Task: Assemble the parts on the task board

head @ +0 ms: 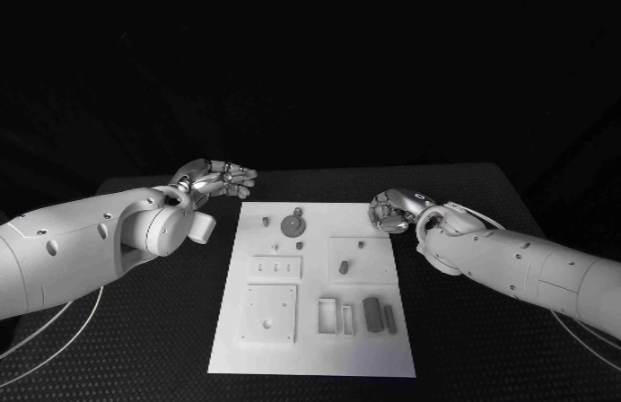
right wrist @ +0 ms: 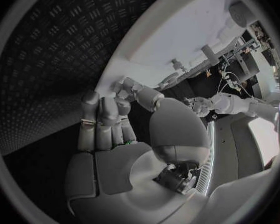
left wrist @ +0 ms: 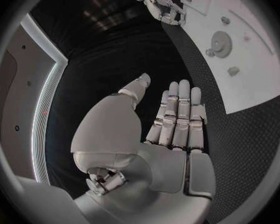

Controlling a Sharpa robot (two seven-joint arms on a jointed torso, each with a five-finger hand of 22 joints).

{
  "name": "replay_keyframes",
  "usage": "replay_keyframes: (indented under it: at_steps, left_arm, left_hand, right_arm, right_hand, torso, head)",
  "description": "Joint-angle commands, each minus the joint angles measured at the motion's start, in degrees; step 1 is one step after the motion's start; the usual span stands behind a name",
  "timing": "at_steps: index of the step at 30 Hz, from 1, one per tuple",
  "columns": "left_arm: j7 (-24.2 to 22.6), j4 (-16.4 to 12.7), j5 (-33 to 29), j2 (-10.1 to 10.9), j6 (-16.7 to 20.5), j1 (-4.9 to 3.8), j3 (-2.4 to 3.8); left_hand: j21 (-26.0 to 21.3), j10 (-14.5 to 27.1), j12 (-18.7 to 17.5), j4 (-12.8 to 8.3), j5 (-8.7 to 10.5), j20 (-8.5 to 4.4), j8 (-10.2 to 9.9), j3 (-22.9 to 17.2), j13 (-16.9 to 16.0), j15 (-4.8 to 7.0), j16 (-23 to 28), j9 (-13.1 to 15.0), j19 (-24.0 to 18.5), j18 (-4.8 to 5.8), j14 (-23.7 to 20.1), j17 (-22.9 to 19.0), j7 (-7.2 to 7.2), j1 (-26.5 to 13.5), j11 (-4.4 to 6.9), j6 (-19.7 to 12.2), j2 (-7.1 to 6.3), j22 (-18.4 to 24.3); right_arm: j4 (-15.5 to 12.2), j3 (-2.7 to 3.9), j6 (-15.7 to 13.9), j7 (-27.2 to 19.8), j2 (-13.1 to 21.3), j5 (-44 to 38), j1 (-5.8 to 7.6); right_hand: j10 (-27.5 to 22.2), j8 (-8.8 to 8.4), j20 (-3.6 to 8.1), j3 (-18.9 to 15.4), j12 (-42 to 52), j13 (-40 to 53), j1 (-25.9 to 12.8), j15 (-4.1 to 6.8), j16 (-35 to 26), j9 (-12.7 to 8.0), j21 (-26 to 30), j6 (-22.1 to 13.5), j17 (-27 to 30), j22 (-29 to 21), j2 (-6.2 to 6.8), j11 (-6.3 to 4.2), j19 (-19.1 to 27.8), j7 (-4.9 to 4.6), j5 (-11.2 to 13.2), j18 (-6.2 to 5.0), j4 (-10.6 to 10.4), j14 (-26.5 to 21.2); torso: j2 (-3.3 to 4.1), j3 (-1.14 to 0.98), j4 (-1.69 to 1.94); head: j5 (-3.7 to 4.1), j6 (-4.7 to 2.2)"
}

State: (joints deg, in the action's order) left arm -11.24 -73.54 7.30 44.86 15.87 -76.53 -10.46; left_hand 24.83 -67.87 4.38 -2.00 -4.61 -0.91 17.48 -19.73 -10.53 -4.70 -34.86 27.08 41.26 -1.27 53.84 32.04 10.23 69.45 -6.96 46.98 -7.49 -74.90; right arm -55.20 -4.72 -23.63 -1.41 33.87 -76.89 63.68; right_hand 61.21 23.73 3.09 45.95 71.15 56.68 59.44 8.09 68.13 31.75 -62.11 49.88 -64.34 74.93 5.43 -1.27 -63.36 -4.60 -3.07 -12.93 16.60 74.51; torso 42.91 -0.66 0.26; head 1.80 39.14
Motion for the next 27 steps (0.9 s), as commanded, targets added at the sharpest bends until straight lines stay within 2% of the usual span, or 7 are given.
replay_keyframes:
  at_steps: [1, 8, 13, 19, 23, 27]
  left_arm:
    - [-0.16, -0.01, 0.22, -0.09, -0.69, -0.04, 0.05]
    - [0.6, -0.09, 1.69, -0.03, -1.74, -0.04, 0.05]
    - [3.44, -0.3, 4.34, -0.04, -5.04, -0.06, 0.08]
    - [7.54, -1.17, 8.97, -0.28, -7.6, -0.12, 0.1]
    - [9.75, -1.42, 10.45, -1.14, -7.92, -0.15, 0.1]
    - [10.99, -2.13, 12.02, -1.85, -6.88, -0.15, 0.1]
  left_hand:
    - [-0.02, 0.15, -0.26, -0.28, 0.25, -0.07, -0.33, -0.01, -0.07, -0.07, 0.15, 0.06, -0.36, -0.31, -0.42, -0.05, -0.02, -0.57, 0.25, 0.15, -0.14, -1.09]
    - [0.02, -0.29, -0.05, -0.37, 0.25, -0.08, -0.15, -0.18, -0.22, -0.06, 0.11, 0.19, -0.34, -0.32, -0.39, -0.04, -0.06, -0.78, 0.38, 0.54, 0.07, -1.1]
    - [0.18, -2.39, 0.99, 0.22, 0.42, -0.19, 0.87, -0.05, -0.8, 0.09, -0.18, 0.64, -0.13, -0.34, 0.01, 0.08, -0.87, -2.05, 1.18, 2.59, 0.35, -1.13]
    - [0.58, -5.25, 1.96, 3.07, 1.33, -0.63, 1.52, 0.91, -1.74, 0.53, -0.75, 0.8, 0.27, -0.48, 0.57, 0.3, -2.25, -6.74, 2.43, 5.51, -0.55, -1.13]
    - [0.8, -6.25, 2.21, 5.88, 1.8, -0.82, 1.6, 1.96, -2.13, 0.74, -1.2, 0.84, 0.59, -0.57, 0.94, 0.52, -2.59, -10.09, 2.84, 6.43, -2.2, -1.1]
    - [0.97, -6.41, 2.07, 8.61, 1.81, -0.98, 1.48, 1.61, -2.33, 0.88, -1.47, 0.88, 0.69, -0.72, 0.88, 0.71, -2.71, -11.31, 2.95, 6.66, -3.36, -1.12]
  right_arm:
    - [-0.75, -0.01, -0.28, -1.11, 0.24, 0.51, -0.02]
    - [-3.7, 0.01, -0.79, -0.19, 1.45, 0.14, 0.06]
    - [-6.38, 0.03, -0.8, 1.56, 1.71, -1.46, 1.45]
    - [-11.14, 0.04, -0.13, 3.94, 2.26, -3.23, 3.57]
    - [-14.43, 0.04, 0.39, 5.51, 2.27, -4.07, 4.89]
    - [-16.7, 0.04, 0.96, 6.44, 1.72, -4.41, 5.64]
  right_hand:
    - [-1.1, 0.3, 0.18, 0.42, 0.02, -0.02, -0.37, 0.34, 0.02, 0.08, -0.07, 11.47, -0.06, 0.42, 0.01, -1.17, -0.07, 0.8, 0.28, -2.07, 0.02, -0.1]
    - [-1.08, 0.3, 0.19, 0.45, 0.01, -0.03, -0.36, 0.35, 0.02, 0.13, -0.07, 11.47, -0.06, 0.41, -0.02, -1.18, -0.09, 0.81, 0.28, -2.07, 0.03, -0.08]
    - [-1.03, 0.34, 0.22, 0.46, 0.01, -0.04, -0.35, 0.37, 0.05, 0.22, -0.1, 11.51, -0.07, 0.4, 0.0, -1.2, -0.15, 0.84, 0.28, -2.07, 0.06, -0.03]
    - [-0.93, 0.38, 0.28, 0.48, 0.0, -0.05, -0.33, 0.39, 0.08, 0.37, -0.13, 11.55, -0.07, 0.38, 0.07, -1.24, -0.25, 0.87, 0.28, -2.07, 0.08, 0.06]
    - [-0.89, 0.39, 0.31, 0.5, 0.0, -0.06, -0.32, 0.4, 0.09, 0.44, -0.15, 11.56, -0.07, 0.37, 0.11, -1.25, -0.29, 0.89, 0.28, -2.07, 0.08, 0.09]
    - [-0.84, 0.4, 0.33, 0.52, -0.01, -0.06, -0.31, 0.41, 0.09, 0.5, -0.16, 11.58, -0.07, 0.36, 0.17, -1.26, -0.33, 0.9, 0.28, -2.07, 0.08, 0.13]
  torso:
    - [0.0, 0.03, 0.01]
    - [-0.02, 0.1, 0.0]
    - [-0.08, 0.11, -0.11]
    - [-0.13, 0.13, -0.13]
    - [-0.37, 0.24, -0.26]
    - [-0.6, 0.34, -0.4]
  head:
    - [-0.03, 0.01]
    - [0.08, -0.19]
    - [-0.08, -0.5]
    - [-0.34, -0.65]
    - [-0.58, -0.72]
    - [-1.05, -0.84]
